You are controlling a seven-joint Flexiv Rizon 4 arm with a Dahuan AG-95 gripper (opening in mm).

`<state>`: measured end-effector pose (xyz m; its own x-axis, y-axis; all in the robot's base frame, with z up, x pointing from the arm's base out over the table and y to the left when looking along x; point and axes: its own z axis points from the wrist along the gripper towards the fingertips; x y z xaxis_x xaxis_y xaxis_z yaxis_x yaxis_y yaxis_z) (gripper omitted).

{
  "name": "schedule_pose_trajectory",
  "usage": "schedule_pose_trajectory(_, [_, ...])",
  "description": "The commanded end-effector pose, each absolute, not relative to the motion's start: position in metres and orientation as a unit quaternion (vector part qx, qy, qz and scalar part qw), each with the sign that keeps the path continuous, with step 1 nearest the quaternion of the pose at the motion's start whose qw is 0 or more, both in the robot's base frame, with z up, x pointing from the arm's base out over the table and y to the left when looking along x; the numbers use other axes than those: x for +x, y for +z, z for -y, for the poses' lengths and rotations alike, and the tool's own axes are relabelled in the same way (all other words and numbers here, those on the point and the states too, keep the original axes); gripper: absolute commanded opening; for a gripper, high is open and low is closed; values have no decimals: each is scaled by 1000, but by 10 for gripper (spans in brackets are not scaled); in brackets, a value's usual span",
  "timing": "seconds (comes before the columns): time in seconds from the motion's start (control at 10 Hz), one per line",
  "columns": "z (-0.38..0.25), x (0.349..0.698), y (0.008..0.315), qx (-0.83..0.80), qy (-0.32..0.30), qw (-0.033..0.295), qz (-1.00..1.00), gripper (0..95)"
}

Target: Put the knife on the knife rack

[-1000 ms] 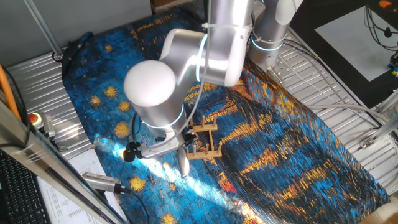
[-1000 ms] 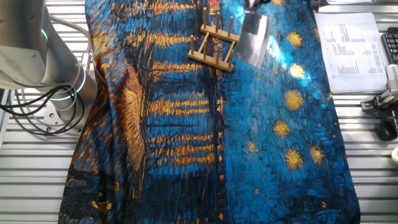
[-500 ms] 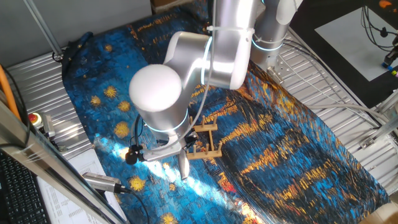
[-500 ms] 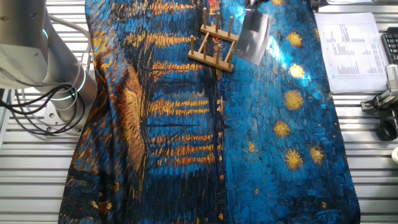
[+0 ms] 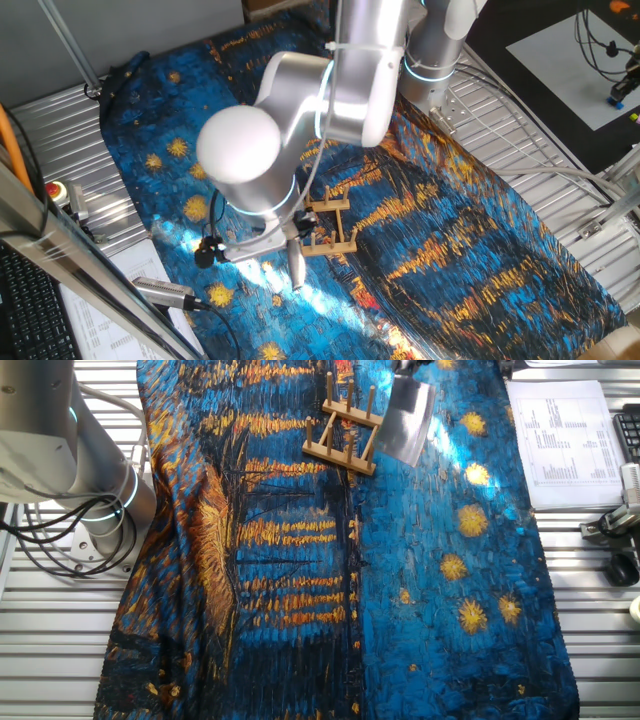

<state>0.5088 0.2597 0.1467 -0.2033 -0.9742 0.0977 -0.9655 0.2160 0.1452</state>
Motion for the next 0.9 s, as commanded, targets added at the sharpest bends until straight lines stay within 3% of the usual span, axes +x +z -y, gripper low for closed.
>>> schedule_pose_trajectory(0.1, [-265,496,149,619,-26,83,780,0])
schedule_pose_trajectory(0.9, [-287,476,155,607,-33,91,789,0])
